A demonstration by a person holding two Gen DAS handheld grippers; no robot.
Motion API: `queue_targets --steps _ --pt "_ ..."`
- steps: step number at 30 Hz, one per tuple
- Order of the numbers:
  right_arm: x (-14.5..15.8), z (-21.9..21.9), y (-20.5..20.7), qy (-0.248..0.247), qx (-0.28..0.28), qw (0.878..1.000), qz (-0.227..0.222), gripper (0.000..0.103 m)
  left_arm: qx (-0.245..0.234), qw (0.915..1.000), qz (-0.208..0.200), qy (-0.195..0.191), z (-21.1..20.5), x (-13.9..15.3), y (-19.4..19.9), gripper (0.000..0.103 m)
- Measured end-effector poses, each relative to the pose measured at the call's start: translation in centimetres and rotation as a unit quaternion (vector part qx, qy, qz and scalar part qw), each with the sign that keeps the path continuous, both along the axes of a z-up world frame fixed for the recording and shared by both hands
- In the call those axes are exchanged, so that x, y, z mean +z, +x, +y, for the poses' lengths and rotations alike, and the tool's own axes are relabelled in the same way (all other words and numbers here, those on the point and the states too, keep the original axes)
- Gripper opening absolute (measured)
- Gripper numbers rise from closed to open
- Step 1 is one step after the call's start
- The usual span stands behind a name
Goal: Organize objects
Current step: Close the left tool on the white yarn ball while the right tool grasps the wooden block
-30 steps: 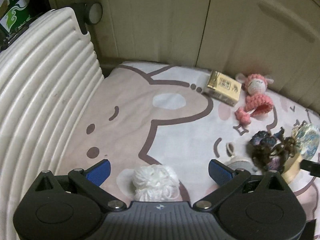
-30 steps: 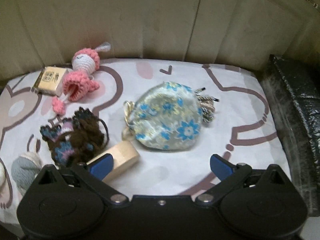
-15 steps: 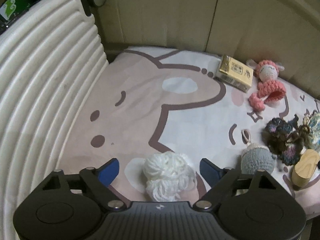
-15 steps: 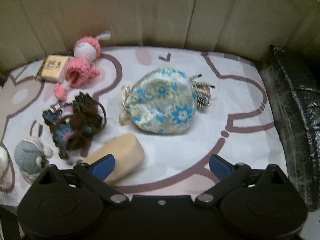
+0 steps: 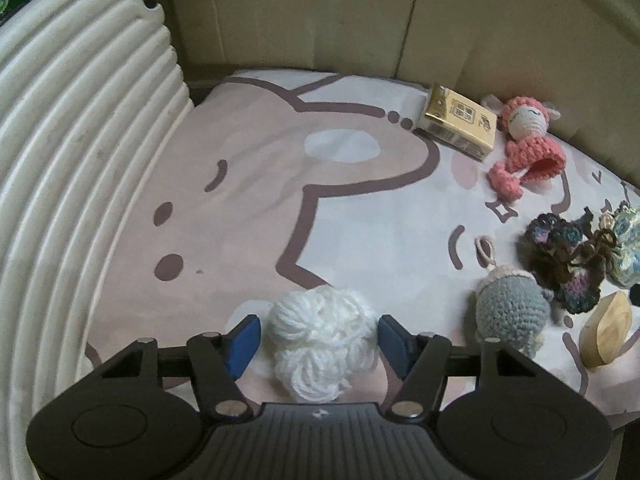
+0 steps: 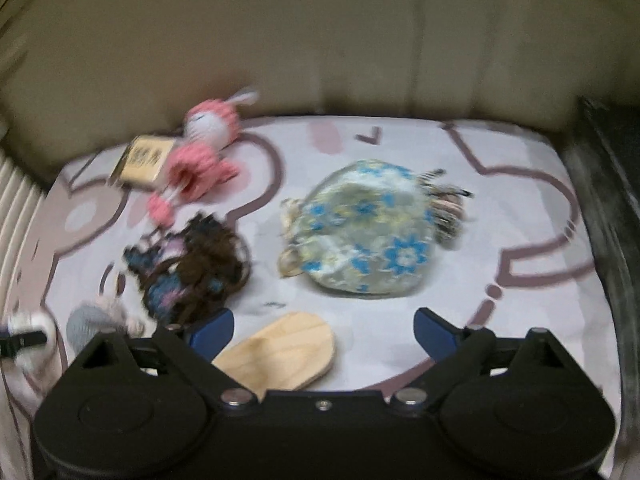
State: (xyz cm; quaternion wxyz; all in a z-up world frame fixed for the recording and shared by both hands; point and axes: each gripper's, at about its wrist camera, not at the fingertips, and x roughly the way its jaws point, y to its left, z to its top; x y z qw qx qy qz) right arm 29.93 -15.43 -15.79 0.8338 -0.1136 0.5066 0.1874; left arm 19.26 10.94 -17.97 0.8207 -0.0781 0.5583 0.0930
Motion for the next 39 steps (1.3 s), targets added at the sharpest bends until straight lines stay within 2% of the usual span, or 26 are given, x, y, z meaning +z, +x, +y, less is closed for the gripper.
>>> queue_targets --steps 9,13,17,23,25,29,32,35,39 --pt "-1.3 1.5 -1.5 -0.021 0.13 0.991 -0.036 0.1 -0.012 0.9998 0.012 -0.011 0.0 -0.6 -0.1 0.064" --pt "-2.4 1.1 -1.0 -0.003 0.129 0.991 -0.02 0.099 -0.01 0.9995 0.02 -0.022 0.0 -0.7 -0.2 0.064" --pt "-2.3 0.5 -0.8 0.047 0.147 0.987 0.044 0.099 -0.014 0.9992 0.022 -0.03 -0.3 -0.5 -0.1 0.063" --pt "-2.2 0.4 -1.7 0.018 0.191 0.978 0.079 0.099 -0.018 0.9991 0.025 -0.029 -0.8 -0.4 0.0 0.063" --pt "-2.6 1.0 -2.2 -0.001 0.193 0.979 0.071 0.099 -0.019 0.9991 0.028 -0.027 -0.8 -0.6 0.0 0.063" --pt "-3.3 2.3 -3.0 -0.052 0.204 0.977 0.025 0.099 -0.028 0.9988 0.035 -0.021 -1.0 -0.8 -0.1 0.063" --pt "-3.6 2.9 -3.0 -0.065 0.209 0.976 0.009 0.099 -0.037 0.9984 0.041 -0.016 -1.1 -1.0 -0.1 0.063" --pt "-3.8 3.0 -2.6 -0.065 0.205 0.976 0.019 0.094 -0.047 0.9976 0.05 -0.012 -1.2 -1.3 -0.1 0.062" --pt "-3.7 3.0 -2.3 -0.059 0.188 0.98 0.026 0.094 -0.048 0.9974 0.054 -0.006 -1.0 -1.7 0.1 0.054"
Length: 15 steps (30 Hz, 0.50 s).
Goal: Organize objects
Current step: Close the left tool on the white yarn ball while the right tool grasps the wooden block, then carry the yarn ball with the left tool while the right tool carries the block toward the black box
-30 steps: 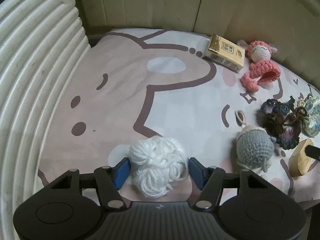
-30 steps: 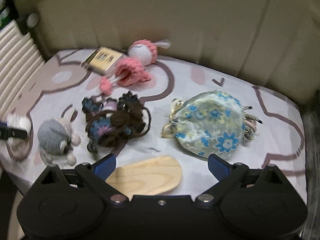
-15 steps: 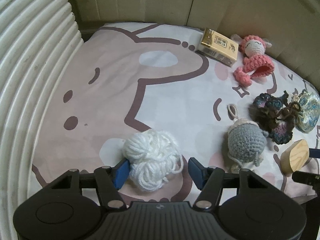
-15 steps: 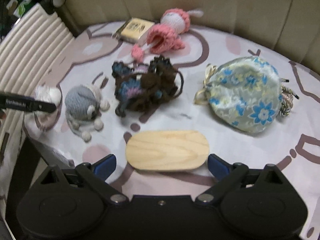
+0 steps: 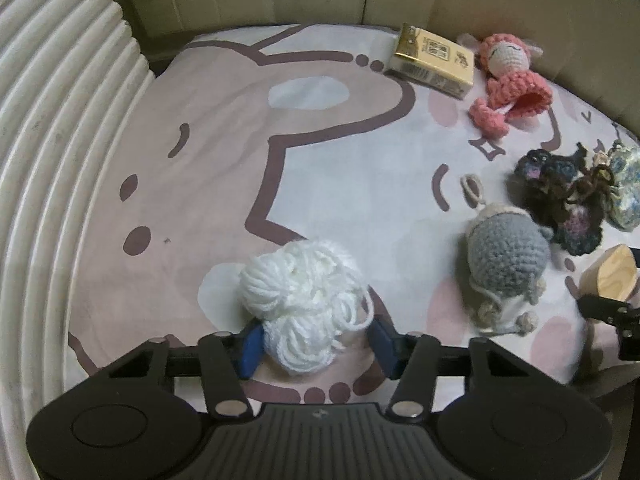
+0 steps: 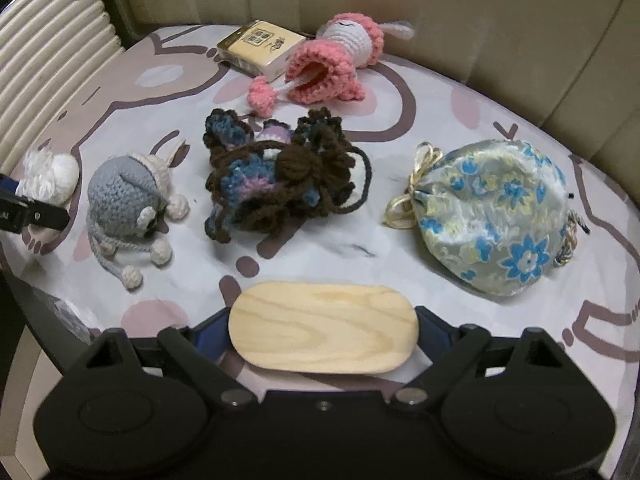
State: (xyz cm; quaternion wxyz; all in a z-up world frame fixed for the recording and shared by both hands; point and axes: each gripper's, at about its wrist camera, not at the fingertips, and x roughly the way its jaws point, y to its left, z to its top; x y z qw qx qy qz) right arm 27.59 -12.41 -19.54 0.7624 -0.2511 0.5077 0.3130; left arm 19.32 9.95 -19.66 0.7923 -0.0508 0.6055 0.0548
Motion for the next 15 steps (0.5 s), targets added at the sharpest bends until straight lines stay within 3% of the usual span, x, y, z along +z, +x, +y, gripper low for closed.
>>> queue_targets --steps 8,15 --pt "0.1 -1.0 0.6 -0.002 -0.06 0.998 -0.005 0.094 0.014 0.9998 -0.012 -0.004 0.7 0.3 0.1 0.034" --pt "1.2 -2.7 1.1 -0.008 -0.116 0.993 -0.031 0.094 0.022 0.9993 -0.027 -0.013 0.6 1.6 -0.4 0.03"
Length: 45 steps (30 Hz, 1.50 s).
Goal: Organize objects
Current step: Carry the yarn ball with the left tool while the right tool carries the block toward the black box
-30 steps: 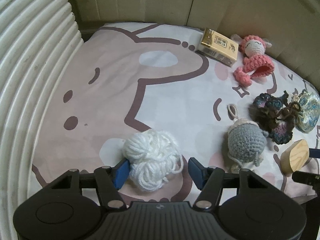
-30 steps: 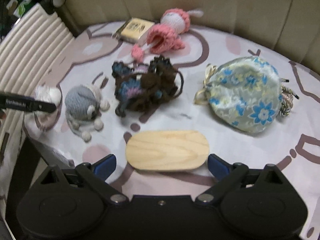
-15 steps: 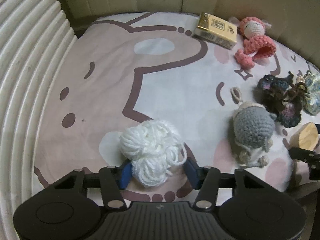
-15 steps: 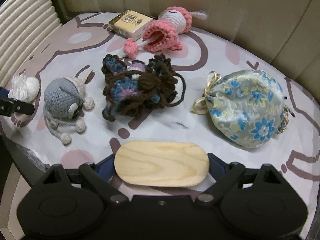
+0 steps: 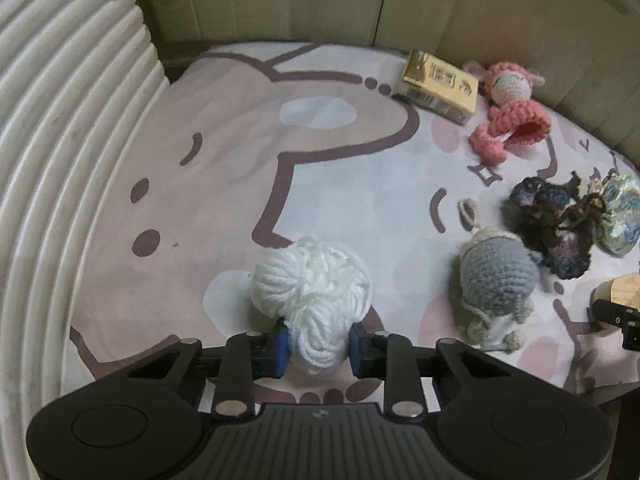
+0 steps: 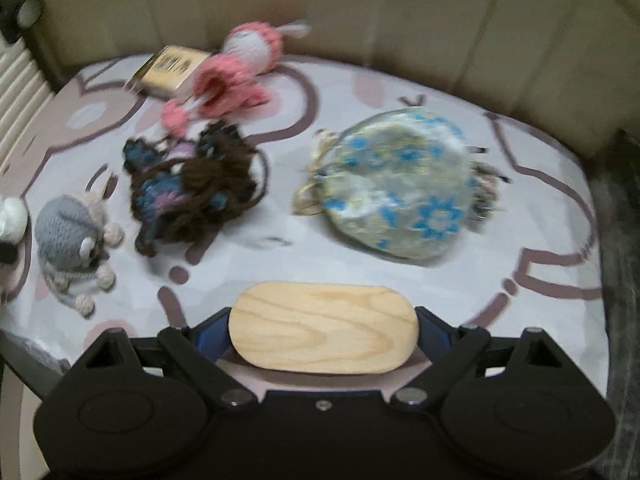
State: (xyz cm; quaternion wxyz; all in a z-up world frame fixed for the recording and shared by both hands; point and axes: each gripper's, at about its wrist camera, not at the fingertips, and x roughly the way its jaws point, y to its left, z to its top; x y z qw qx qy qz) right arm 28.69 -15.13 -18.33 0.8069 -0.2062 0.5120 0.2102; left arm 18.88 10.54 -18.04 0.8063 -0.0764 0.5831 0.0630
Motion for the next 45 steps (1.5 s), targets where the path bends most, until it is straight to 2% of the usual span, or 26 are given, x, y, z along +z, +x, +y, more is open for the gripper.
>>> queue_targets --steps 8,23,37,45 --pt "3.1 -1.5 -0.5 0.027 -0.039 0.998 -0.028 0.094 0.007 0.9993 -0.036 -0.006 -0.5 2.7 -0.8 0.03" --pt "9.4 -2.8 -3.9 0.055 -0.059 0.994 -0.076 0.094 -0.01 0.9931 -0.114 -0.027 -2.8 8.9 -3.7 0.03" --pt "13.8 -4.0 -8.6 0.079 -0.082 0.989 -0.099 0.094 -0.031 0.9864 -0.156 -0.043 -5.3 12.9 -7.5 0.03" --pt "14.8 -4.0 -12.0 0.087 -0.078 0.989 -0.086 0.094 -0.061 0.9842 -0.153 -0.064 -8.4 13.1 -10.6 0.03"
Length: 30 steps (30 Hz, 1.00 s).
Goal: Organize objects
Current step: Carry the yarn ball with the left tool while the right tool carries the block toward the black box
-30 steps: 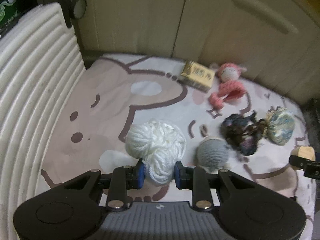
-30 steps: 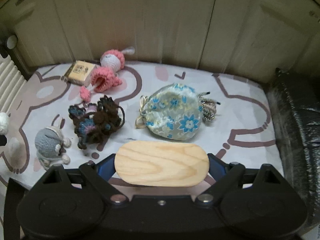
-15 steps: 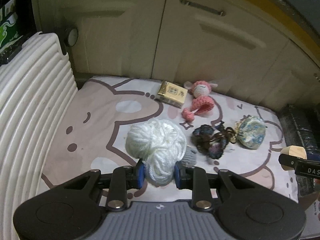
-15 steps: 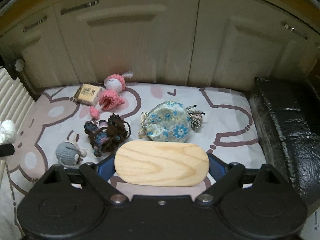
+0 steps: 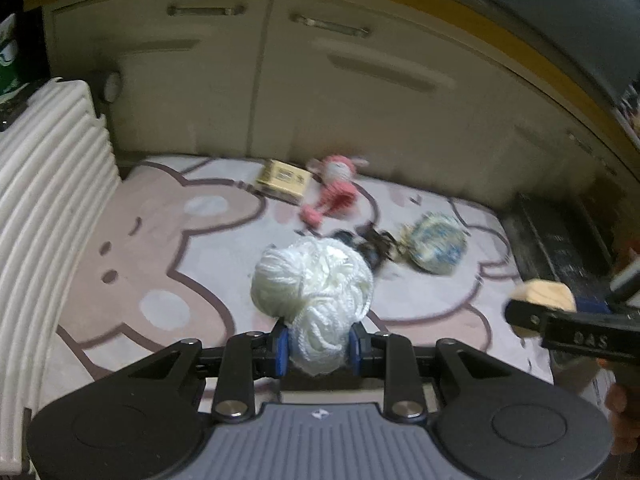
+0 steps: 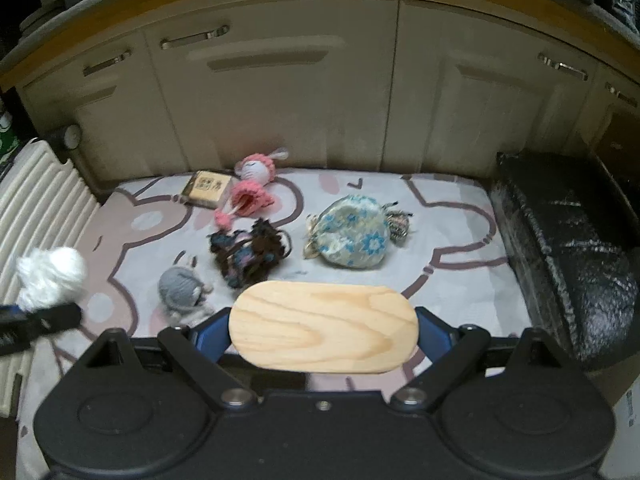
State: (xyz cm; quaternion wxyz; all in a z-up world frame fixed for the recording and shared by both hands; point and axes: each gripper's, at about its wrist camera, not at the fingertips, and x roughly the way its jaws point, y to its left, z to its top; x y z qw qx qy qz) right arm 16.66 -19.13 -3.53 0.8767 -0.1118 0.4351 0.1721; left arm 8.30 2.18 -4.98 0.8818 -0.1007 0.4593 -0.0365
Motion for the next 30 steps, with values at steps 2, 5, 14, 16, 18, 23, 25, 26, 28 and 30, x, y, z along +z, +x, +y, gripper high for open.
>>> queue_targets --steps 2,5,14,16,18,23,25,26,28,30 --pt "-0.1 0.1 -0.7 -0.001 0.002 1.0 0.01 0.094 -0.01 0.9999 0.005 0.001 -0.9 -0.4 -0.6 0.03" --pt "-0.4 0.4 -1.9 -0.011 0.009 1.0 0.019 0.094 -0.018 0.9997 0.016 -0.002 -1.6 -1.1 -1.3 0.03" --pt "-2.8 1.7 -2.5 -0.011 0.03 0.997 0.065 0.094 -0.032 0.9974 0.063 -0.012 -2.2 -3.8 -1.3 0.03" --pt "-3.2 2.0 -2.2 -0.007 0.025 0.997 0.076 0.094 -0.034 0.9964 0.076 -0.015 -2.3 -4.5 -1.0 0.03" --pt "-3.6 2.2 -1.9 -0.008 0.023 0.997 0.08 0.094 -0.035 0.9954 0.088 -0.018 -2.4 -5.2 -0.8 0.03" --pt "-4.8 3.1 -1.2 -0.016 0.031 0.995 0.093 0.094 -0.036 0.9941 0.099 -0.023 -2.7 -6.0 -0.1 0.03" --pt "-5.3 3.4 -1.0 -0.018 0.033 0.995 0.096 0.094 -0.035 0.9934 0.107 -0.02 -2.7 -6.5 0.3 0.03" --pt "-5.5 3.6 -0.8 -0.018 0.033 0.994 0.099 0.094 -0.034 0.9931 0.111 -0.02 -2.7 -6.7 0.5 0.03" --pt "-6.0 3.8 -0.4 -0.015 0.032 0.993 0.11 0.094 -0.033 0.9925 0.117 -0.014 -2.7 -7.2 0.8 0.03" --pt "-6.5 3.9 -0.1 -0.011 0.029 0.992 0.12 0.094 -0.032 0.9921 0.121 -0.008 -2.6 -7.6 1.0 0.03"
